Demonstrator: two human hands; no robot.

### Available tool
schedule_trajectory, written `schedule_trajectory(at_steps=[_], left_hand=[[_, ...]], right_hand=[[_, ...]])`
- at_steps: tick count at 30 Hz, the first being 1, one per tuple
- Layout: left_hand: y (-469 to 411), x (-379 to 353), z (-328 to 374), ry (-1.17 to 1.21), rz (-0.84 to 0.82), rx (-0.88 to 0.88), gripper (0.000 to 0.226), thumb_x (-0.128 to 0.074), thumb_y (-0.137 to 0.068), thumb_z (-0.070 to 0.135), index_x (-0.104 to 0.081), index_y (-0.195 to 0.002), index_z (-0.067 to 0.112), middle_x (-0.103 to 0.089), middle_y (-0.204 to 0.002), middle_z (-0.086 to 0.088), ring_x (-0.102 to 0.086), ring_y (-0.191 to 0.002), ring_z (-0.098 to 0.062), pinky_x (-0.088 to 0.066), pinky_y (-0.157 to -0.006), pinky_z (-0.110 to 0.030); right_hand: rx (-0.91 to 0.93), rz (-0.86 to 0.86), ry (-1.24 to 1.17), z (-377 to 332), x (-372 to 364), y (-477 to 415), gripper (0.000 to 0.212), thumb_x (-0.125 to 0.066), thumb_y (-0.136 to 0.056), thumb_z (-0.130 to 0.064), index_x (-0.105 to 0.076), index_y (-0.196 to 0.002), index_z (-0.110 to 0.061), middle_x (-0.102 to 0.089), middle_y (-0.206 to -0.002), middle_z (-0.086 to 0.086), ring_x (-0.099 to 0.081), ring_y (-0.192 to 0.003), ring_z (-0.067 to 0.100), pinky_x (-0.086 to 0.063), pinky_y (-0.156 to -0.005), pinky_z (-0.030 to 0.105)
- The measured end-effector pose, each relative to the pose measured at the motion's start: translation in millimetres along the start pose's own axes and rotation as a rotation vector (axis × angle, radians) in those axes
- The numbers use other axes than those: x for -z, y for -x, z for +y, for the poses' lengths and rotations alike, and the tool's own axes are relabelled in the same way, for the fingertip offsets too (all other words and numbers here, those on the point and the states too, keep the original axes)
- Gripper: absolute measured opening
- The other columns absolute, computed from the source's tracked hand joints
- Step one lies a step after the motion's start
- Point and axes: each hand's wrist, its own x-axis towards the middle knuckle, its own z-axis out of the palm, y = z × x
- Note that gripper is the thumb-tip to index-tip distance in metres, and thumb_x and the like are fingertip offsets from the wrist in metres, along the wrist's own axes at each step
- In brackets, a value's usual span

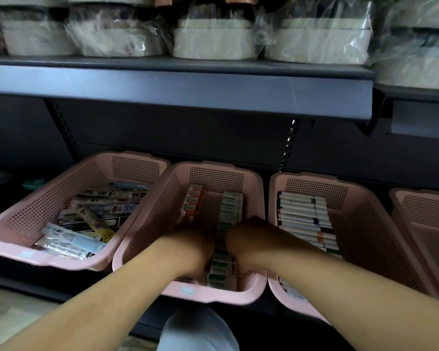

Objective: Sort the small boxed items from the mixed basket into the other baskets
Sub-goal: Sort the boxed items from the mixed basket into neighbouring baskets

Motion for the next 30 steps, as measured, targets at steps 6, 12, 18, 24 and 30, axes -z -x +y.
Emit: schedule_trajectory(at_steps=[6, 12, 18, 24, 30], left_hand=[[-5, -5, -3, 0.021, -0.016, 0.019, 0.054, -0.085, -0.084, 0.041, -0.068, -0.130, 0.019, -0.068, -0.127, -0.007, -0.063, -0.116, -0.030, -0.046, -0.096, -0.032], [-7, -5, -2, -0.007, -0.010, 0.019, 0.057, -0.084, -0.085, 0.041, -0.065, -0.134, 0.019, -0.067, -0.130, -0.007, -0.063, -0.119, -0.031, -0.047, -0.099, -0.033], [-2, 0, -1, 0.043, -0.010, 0.018, 0.044, -0.080, -0.088, 0.038, -0.070, -0.126, 0.018, -0.070, -0.123, -0.007, -0.065, -0.111, -0.029, -0.045, -0.089, -0.028], [10, 10, -39, 0.163, 0.215, 0.071, 0.014, -0.077, -0.089, 0.041, -0.077, -0.096, 0.029, -0.071, -0.093, 0.011, -0.064, -0.086, -0.012, -0.049, -0.077, -0.026], [21, 6, -82, 0.082, 0.410, 0.129, 0.016, -0.060, -0.089, 0.038, -0.074, -0.097, 0.036, -0.071, -0.099, 0.014, -0.065, -0.098, -0.012, -0.051, -0.090, -0.033]], right_hand=[[0.011, 0.001, 0.028, -2, -2, -3, 0.019, -0.073, -0.084, -0.021, -0.069, -0.101, -0.013, -0.037, -0.065, -0.007, -0.047, -0.075, 0.021, -0.037, -0.072, 0.030], [0.001, 0.021, 0.041, -2, -6, -6, 0.022, -0.074, -0.083, -0.023, -0.068, -0.102, -0.014, -0.046, -0.077, -0.003, -0.053, -0.080, 0.024, -0.036, -0.072, 0.030], [-0.012, 0.018, 0.014, 0, -9, -5, 0.024, -0.075, -0.084, -0.023, -0.070, -0.105, -0.013, -0.054, -0.080, -0.001, -0.053, -0.080, 0.023, -0.038, -0.074, 0.029], [-0.004, 0.117, -0.099, 13, -2, -7, 0.015, -0.065, -0.090, -0.020, -0.070, -0.104, -0.019, -0.064, -0.091, -0.003, -0.054, -0.078, 0.015, -0.035, -0.064, 0.021], [-0.120, 0.184, -0.238, 33, 3, -34, 0.011, -0.062, -0.088, -0.016, -0.067, -0.087, -0.025, -0.065, -0.090, -0.004, -0.061, -0.082, 0.017, -0.037, -0.061, 0.021]])
